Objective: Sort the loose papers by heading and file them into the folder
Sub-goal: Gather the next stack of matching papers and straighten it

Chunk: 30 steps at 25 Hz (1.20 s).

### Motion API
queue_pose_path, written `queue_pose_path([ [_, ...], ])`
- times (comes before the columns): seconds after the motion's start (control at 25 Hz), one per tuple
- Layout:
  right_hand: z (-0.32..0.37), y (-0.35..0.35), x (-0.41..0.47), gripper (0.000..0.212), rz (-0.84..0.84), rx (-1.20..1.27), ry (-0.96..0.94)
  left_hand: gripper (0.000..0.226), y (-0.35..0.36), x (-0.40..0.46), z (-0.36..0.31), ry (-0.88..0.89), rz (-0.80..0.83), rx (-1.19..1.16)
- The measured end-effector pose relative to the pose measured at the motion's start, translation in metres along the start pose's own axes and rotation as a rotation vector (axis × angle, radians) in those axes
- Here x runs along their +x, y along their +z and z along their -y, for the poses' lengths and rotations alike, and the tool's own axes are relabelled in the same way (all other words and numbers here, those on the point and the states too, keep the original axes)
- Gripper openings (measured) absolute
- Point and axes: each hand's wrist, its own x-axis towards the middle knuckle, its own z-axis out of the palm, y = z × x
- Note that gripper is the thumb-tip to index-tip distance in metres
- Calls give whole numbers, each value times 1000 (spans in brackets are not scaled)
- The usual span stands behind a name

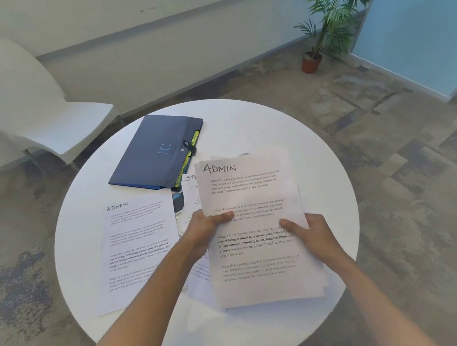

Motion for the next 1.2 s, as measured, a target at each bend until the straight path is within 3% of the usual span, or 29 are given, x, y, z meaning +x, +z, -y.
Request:
queue_pose_path([
  [0.36,-7,-19,10,11,-142,104,59,25,24,10,3,-26,70,44],
  [0.64,-16,-36,16,16,-202,141,94,15,50,14,28,61,-61,35],
  [0.96,-29,-52,23,15,-221,66,135,18,68,27,34,12,-93,35],
  [1.12,-37,-71,23,15,-293,47,133,44,57,51,54,-45,-438,349],
  [1.2,-41,-82,24,15,-321,56,143,59,51,60,64,-68,-498,684],
])
